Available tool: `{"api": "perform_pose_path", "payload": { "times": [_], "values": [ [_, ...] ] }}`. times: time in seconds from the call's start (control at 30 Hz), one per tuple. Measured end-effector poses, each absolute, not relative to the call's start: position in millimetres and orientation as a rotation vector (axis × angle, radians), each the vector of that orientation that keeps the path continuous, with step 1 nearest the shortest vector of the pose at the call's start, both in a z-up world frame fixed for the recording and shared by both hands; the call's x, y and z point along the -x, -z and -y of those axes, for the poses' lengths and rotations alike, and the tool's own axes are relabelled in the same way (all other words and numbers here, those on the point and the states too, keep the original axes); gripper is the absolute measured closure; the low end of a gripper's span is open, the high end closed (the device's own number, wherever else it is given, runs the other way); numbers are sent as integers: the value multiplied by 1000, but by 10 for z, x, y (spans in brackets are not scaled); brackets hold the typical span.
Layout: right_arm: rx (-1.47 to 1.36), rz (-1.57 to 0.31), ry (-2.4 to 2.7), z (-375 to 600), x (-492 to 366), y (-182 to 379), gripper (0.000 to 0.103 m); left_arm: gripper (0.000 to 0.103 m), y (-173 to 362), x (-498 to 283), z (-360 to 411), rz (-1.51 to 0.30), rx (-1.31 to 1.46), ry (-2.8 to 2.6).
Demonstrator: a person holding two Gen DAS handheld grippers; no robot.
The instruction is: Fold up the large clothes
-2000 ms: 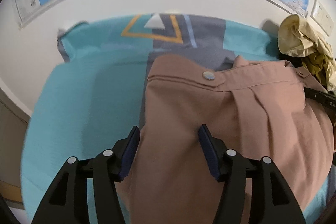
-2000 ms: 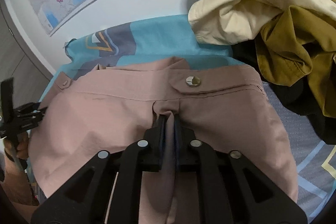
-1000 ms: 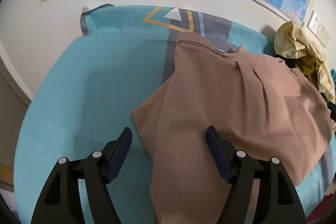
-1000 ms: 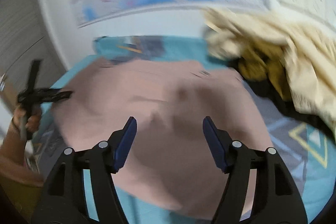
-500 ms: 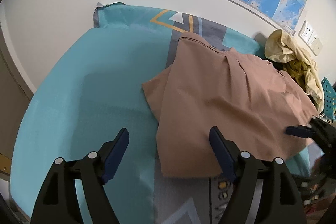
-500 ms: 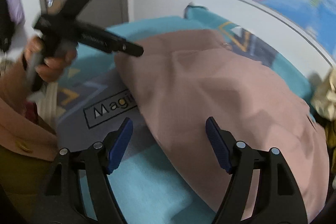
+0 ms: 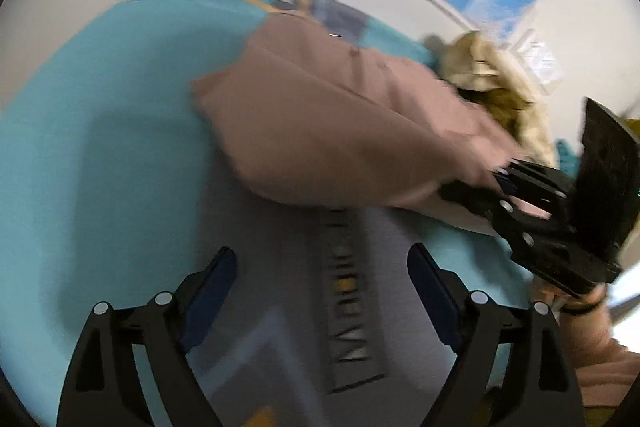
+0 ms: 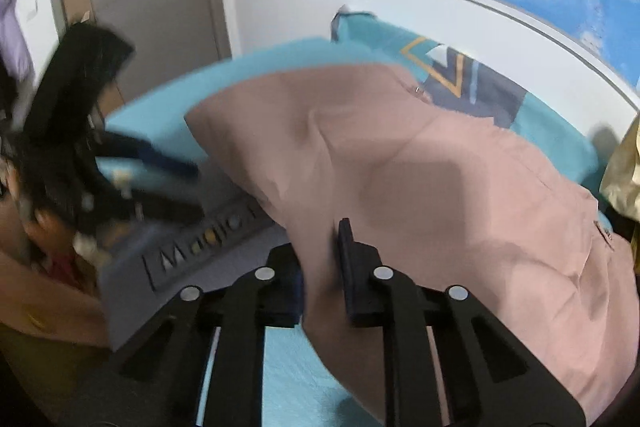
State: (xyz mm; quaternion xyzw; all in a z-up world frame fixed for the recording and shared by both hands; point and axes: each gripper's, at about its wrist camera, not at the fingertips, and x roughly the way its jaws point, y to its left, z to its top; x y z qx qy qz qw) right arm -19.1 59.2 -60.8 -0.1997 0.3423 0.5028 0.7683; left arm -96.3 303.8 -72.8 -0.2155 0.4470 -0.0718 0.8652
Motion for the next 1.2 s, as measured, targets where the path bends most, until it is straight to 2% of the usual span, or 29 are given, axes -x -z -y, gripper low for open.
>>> {"api": "perform_pose_path", "payload": {
  "times": [0.17, 0.33, 0.4, 0.5, 0.6, 0.67, 0.7, 0.8, 0.83, 0.97, 1.03, 1.07, 1.2],
  "values": [
    [401, -776, -1103, -617, 137, 641, 88, 18, 803, 746, -3042, -905, 628, 241],
    [369, -809, -1111, -624, 123, 707, 82, 12, 855, 682, -3256, -790, 876, 328],
    [338, -825, -1122, -601, 137, 704, 77, 12, 866, 659, -3312, -761, 942, 340],
    [272, -844, -1140, -512, 142, 658, 76, 12, 840, 561, -3273, -764, 946, 338],
    [179, -849, -1157, -282, 167, 554, 66, 12, 815, 453, -3163, -778, 903, 330],
    [97, -869, -1164, -24, 178, 484, 56, 18, 809, 357, -3085, -797, 861, 311],
    [60, -874, -1163, 102, 182, 462, 51, 26, 827, 304, -3060, -812, 846, 301],
    [-95, -926, -1142, 631, 163, 454, 42, 58, 894, 184, -3033, -866, 790, 232],
    [-154, -941, -1114, 854, 163, 472, 41, 63, 900, 178, -3043, -863, 788, 216],
    [-375, -1010, -955, 1670, 188, 632, 33, 66, 870, 159, -3025, -882, 727, 200],
    [-452, -1020, -880, 1901, 186, 715, 23, 65, 846, 139, -3000, -894, 684, 182],
    [-503, -1026, -806, 2032, 161, 779, 12, 64, 826, 126, -2984, -900, 671, 170],
    [-561, -1023, -668, 2162, 93, 910, 11, 57, 792, 105, -2917, -906, 604, 150]
  ]
}}
